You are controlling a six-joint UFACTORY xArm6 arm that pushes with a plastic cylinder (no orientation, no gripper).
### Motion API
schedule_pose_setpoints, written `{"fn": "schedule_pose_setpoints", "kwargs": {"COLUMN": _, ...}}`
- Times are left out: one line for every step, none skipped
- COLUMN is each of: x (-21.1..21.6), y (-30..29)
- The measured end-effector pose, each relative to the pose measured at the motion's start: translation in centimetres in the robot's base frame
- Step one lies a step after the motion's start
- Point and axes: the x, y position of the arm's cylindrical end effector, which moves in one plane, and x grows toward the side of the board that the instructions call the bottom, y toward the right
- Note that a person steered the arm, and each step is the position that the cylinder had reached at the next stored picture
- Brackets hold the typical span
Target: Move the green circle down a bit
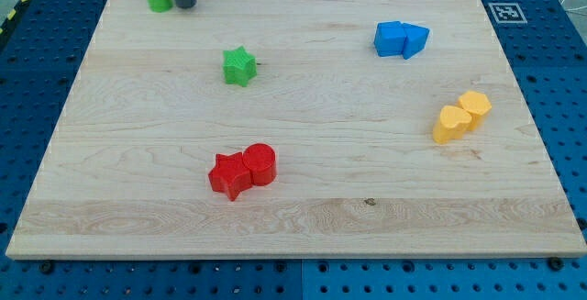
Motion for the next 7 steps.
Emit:
{"fn": "schedule_pose_setpoints", "kwargs": {"x": -2.4, "y": 0.2}}
{"fn": "schedule_pose_setpoints", "kwargs": {"x": -2.8, "y": -1.2}}
{"fn": "schedule_pose_setpoints", "kwargs": {"x": -2.9, "y": -4.9}}
{"fn": "schedule_pose_setpoints", "kwargs": {"x": -2.9, "y": -6.7}}
{"fn": "schedule_pose_setpoints", "kwargs": {"x": -2.9, "y": -6.7}}
{"fn": "schedule_pose_setpoints", "kwargs": {"x": -0.5, "y": -4.1}}
{"fn": "schedule_pose_setpoints", "kwargs": {"x": 4.0, "y": 2.4}}
